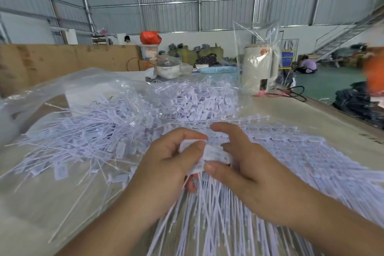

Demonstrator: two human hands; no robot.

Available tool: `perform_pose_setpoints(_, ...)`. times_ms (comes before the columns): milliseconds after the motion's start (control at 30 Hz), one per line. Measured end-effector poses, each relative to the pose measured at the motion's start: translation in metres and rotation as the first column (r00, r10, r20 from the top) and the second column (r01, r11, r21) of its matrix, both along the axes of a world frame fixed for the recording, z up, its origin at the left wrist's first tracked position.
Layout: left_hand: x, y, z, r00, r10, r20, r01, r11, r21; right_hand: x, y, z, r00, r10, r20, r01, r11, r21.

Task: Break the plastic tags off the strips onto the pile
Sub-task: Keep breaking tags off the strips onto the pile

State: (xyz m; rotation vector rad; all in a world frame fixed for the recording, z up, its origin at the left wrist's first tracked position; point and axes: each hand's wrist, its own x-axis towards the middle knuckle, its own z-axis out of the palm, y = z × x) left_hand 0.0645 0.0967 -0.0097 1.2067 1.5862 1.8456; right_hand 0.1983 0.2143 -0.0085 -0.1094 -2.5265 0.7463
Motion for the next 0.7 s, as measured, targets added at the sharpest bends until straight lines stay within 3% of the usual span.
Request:
perform_pose_setpoints(300, 0.006, -0.003, -0.002, 0.993, -0.043, -0.110, 0.042, 0.999, -0.018, -0.001, -0.007, 0.002, 0.992, -0.059, 0.109, 0.045, 0.991, 0.123)
perform_pose_setpoints(433, 0.001, -0.002, -0.004, 0.988, 0.031, -0.150, -0.041, 0.997, -0.068, 0.000, -0.006, 0.001, 0.990, -0.083, 0.117, 0.067, 0.988, 0.136)
perform_pose_setpoints(533, -0.005, -0.002, -0.003, 0.985, 0.050, -0.167, -0.063, 0.996, -0.071, 0.001, -0.002, 0.000, 0.991, -0.057, 0.122, 0.052, 0.998, 0.045)
perform_pose_setpoints(700, -0.009, -0.003, 0.001, 0.994, 0.101, -0.037, -0.101, 0.995, -0.016, 0.008, 0.010, 0.005, 0.986, -0.049, 0.160, 0.058, 0.997, -0.052)
